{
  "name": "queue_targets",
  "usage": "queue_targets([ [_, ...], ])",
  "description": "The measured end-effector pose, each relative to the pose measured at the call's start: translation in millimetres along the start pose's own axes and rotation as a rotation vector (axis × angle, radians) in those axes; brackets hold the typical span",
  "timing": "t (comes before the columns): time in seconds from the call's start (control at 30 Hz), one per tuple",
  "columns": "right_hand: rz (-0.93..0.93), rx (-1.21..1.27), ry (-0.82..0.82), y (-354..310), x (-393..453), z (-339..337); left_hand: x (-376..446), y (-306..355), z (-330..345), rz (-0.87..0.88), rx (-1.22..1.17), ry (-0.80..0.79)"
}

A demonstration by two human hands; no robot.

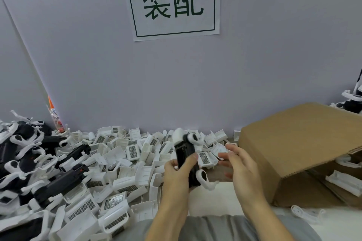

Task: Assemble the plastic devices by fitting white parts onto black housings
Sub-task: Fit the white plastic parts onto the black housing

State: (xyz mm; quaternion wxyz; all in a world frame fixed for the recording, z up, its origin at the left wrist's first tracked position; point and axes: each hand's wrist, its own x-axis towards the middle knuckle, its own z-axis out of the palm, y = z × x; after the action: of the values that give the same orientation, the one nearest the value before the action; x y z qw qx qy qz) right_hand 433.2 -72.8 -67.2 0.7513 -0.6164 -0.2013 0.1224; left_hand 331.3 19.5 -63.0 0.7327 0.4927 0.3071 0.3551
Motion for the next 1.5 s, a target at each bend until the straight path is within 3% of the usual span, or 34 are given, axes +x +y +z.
queue_targets([
  [0.1,0.000,-0.001,0.024,1,1,-2,1,6,-3,-0.081,-0.347,-0.117],
  [0.2,0.023,-0.008,0.023,2,2,-4,0,7,-9,-0.136,-0.491,-0.144],
  [0.37,0.103,-0.163,-0.242,0,-6,4,-2,5,-9,-0.195,-0.645,-0.116],
  [0.53,0.112,-0.244,-0.526,-6,-21,18,2,-3,-9,-0.078,-0.530,-0.142],
  [0.63,0.131,-0.197,-0.611,-2,-27,23,2,-4,-9,-0.072,-0.512,-0.138],
  [1.5,0.177,-0.089,-0.662,19,-23,25,-4,-7,-9,-0.019,-0.466,-0.148],
])
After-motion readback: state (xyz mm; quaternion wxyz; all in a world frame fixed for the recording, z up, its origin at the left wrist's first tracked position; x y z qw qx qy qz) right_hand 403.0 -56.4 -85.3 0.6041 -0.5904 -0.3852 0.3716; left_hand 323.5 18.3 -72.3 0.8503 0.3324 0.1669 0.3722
